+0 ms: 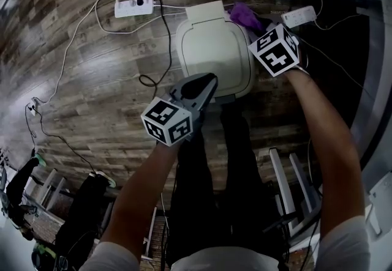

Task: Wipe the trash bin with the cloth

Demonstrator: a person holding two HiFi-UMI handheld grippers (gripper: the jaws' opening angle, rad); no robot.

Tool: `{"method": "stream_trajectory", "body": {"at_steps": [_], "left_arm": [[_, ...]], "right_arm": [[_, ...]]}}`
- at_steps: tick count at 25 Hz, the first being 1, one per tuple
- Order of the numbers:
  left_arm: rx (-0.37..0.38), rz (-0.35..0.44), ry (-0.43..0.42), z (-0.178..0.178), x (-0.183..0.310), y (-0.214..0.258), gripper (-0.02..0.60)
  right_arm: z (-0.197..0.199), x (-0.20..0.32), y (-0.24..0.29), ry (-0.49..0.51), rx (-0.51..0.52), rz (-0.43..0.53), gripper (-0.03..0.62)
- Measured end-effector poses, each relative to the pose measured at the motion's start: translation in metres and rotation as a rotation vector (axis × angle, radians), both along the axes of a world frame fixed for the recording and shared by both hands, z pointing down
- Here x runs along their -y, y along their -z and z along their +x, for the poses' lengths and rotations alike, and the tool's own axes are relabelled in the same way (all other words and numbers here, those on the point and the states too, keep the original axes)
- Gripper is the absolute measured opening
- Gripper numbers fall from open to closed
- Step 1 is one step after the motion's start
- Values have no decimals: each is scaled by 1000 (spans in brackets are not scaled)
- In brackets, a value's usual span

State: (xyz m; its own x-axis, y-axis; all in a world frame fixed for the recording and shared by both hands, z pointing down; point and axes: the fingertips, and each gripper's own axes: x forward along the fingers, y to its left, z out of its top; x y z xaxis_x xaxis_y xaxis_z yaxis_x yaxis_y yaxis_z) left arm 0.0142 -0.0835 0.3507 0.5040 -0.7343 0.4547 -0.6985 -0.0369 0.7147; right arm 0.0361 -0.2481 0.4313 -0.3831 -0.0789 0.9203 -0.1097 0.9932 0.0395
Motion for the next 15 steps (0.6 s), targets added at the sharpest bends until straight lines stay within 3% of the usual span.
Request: {"method": "stream_trajectory", "body": {"at_steps": [15], "left_arm": [[7,1,-25,26,-7,1,29]], "right_arm": [[36,-27,-2,5,-11,-12,107]]}}
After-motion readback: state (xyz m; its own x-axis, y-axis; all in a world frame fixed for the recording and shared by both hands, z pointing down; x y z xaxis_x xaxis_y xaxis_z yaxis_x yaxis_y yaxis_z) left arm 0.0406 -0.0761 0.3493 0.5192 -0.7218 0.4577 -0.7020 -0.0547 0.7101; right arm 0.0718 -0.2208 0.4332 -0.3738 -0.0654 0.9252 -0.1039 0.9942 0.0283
